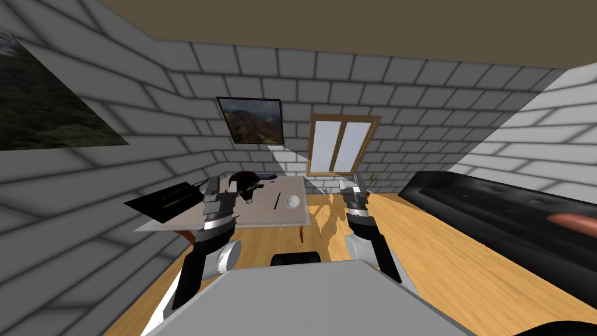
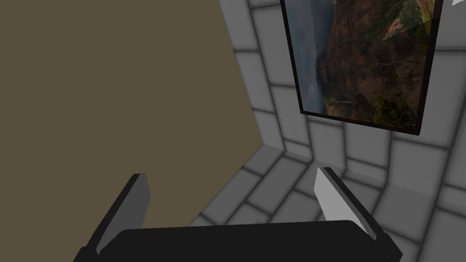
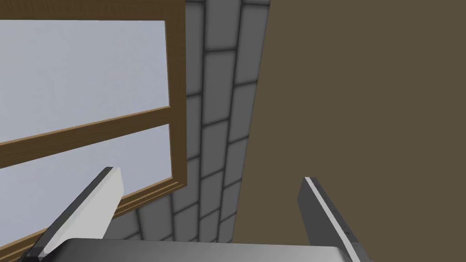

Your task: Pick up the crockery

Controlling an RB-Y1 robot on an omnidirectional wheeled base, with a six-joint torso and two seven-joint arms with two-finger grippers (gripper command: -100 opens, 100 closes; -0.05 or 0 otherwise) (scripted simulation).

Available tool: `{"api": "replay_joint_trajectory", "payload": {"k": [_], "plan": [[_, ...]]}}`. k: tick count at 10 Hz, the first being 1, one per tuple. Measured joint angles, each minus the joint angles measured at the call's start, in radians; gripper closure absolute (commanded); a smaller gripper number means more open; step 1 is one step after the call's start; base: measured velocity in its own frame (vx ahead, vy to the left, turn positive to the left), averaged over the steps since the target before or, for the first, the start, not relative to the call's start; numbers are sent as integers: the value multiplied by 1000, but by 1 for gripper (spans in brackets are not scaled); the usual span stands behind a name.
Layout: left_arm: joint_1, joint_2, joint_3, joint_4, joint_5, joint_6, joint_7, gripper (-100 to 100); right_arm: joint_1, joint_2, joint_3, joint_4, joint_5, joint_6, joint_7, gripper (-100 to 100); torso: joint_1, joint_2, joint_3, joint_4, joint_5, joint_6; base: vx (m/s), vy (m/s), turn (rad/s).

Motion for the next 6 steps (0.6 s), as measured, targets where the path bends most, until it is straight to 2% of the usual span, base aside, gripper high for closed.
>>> {"api": "replay_joint_trajectory", "payload": {"k": [3,6], "plan": [[0,0,0,0,0,0,0,0,15,-62,-14,38,33,1,26,-100,5,2,1,0,1,0,-37,73,176],[0,0,0,0,0,0,0,0,18,-117,-37,111,84,4,67,-100,6,3,2,1,1,0,-40,102,260]]}}
